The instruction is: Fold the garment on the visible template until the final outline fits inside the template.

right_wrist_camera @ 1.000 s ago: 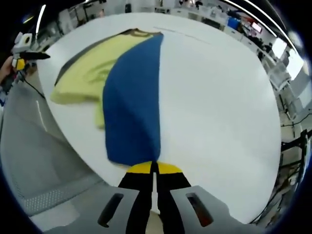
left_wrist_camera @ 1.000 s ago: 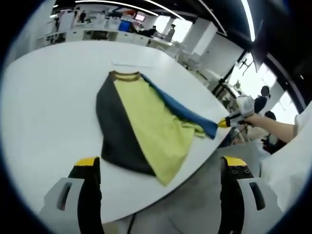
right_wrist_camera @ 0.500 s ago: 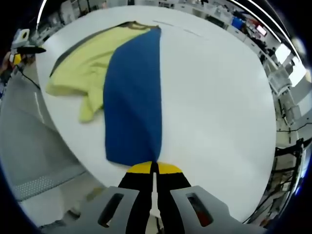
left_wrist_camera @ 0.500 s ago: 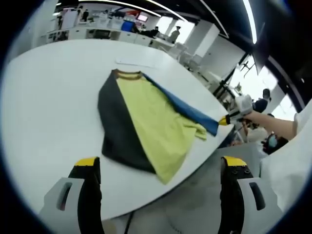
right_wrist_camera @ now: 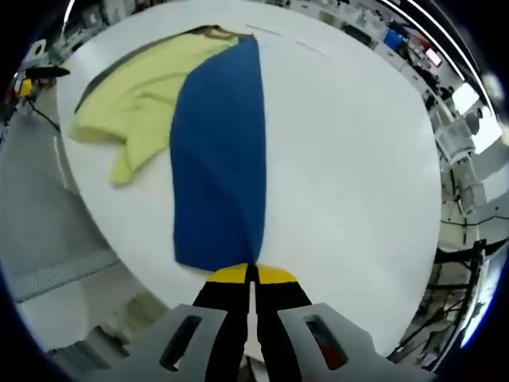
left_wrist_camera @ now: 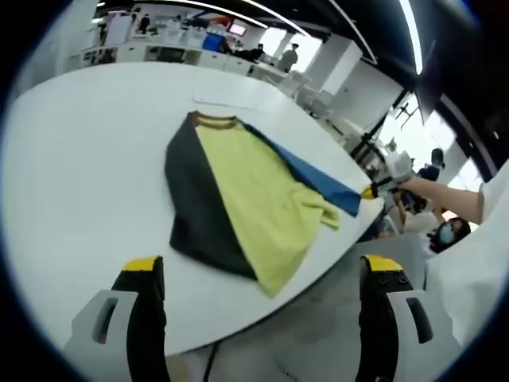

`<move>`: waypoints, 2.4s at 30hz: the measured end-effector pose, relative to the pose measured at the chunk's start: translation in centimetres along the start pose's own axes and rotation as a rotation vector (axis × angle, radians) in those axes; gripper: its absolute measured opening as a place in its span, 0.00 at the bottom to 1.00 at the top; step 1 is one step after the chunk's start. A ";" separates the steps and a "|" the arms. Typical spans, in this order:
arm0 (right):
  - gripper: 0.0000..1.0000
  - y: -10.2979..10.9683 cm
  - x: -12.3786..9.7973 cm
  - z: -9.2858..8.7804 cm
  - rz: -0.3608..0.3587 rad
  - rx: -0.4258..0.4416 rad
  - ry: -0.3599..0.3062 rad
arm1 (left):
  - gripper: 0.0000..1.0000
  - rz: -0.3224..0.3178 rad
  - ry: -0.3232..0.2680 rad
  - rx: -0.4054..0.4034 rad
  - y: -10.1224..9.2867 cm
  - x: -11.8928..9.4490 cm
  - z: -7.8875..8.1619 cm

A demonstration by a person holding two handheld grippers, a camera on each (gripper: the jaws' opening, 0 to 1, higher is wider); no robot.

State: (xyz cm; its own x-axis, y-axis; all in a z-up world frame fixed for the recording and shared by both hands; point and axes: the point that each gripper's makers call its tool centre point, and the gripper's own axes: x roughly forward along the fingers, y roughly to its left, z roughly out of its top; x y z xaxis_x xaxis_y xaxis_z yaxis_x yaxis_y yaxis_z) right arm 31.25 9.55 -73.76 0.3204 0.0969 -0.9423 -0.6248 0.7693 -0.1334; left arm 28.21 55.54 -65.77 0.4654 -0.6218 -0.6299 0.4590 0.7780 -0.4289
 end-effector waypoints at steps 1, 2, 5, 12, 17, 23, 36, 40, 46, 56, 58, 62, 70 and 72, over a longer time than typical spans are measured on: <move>0.02 -0.1 0.0 0.0 0.000 -0.002 0.002 | 0.99 -0.001 0.002 0.000 0.0 0.0 0.0; 0.02 -0.4 0.1 -0.1 -0.002 -0.008 0.007 | 0.99 -0.001 0.005 0.000 0.0 0.0 -0.1; 0.02 -0.9 0.3 -0.2 -0.005 -0.021 0.019 | 0.99 0.001 0.010 0.001 0.0 0.0 -0.1; 0.02 -2.3 0.8 -0.3 -0.012 -0.042 0.043 | 0.99 0.003 0.018 0.000 0.1 0.1 0.0; 0.02 -3.4 1.2 -0.4 -0.009 -0.060 0.068 | 0.99 0.009 0.021 -0.003 0.3 0.2 0.2; 0.02 -4.8 1.7 -0.4 -0.014 -0.064 0.086 | 0.99 0.010 0.021 -0.009 0.3 0.3 0.4; 0.02 -6.7 2.6 -0.6 -0.017 -0.051 0.110 | 0.99 0.023 0.042 -0.024 0.6 0.8 0.0; 0.02 -7.3 2.7 -0.6 -0.019 -0.057 0.115 | 0.99 0.025 0.044 -0.029 0.6 0.9 0.0; 0.02 -8.5 2.8 -0.6 -0.035 -0.062 0.119 | 0.99 0.031 0.041 -0.030 0.8 1.1 0.3; 0.02 -10.3 3.2 -0.8 -0.054 -0.068 0.133 | 0.98 0.040 0.057 -0.041 0.8 1.4 -0.1; 0.02 -10.5 3.3 -0.8 -0.054 -0.066 0.135 | 0.98 0.042 0.060 -0.044 0.9 1.5 -0.2; 0.02 -10.9 3.3 -0.9 -0.062 -0.066 0.142 | 0.98 0.041 0.068 -0.045 0.9 1.8 -0.1; 0.02 -11.4 2.9 -0.4 -0.087 -0.056 0.141 | 0.98 0.040 0.078 -0.047 1.0 2.2 0.2; 0.02 -11.6 3.0 -0.4 -0.090 -0.056 0.143 | 0.98 0.041 0.084 -0.046 1.2 2.3 0.2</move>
State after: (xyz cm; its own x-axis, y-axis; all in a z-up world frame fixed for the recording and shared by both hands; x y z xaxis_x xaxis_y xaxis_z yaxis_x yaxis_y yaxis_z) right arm 39.21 0.65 -75.12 0.2747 -0.0649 -0.9593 -0.6383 0.7339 -0.2325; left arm 29.97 54.96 -67.63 0.4175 -0.5809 -0.6987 0.4043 0.8074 -0.4297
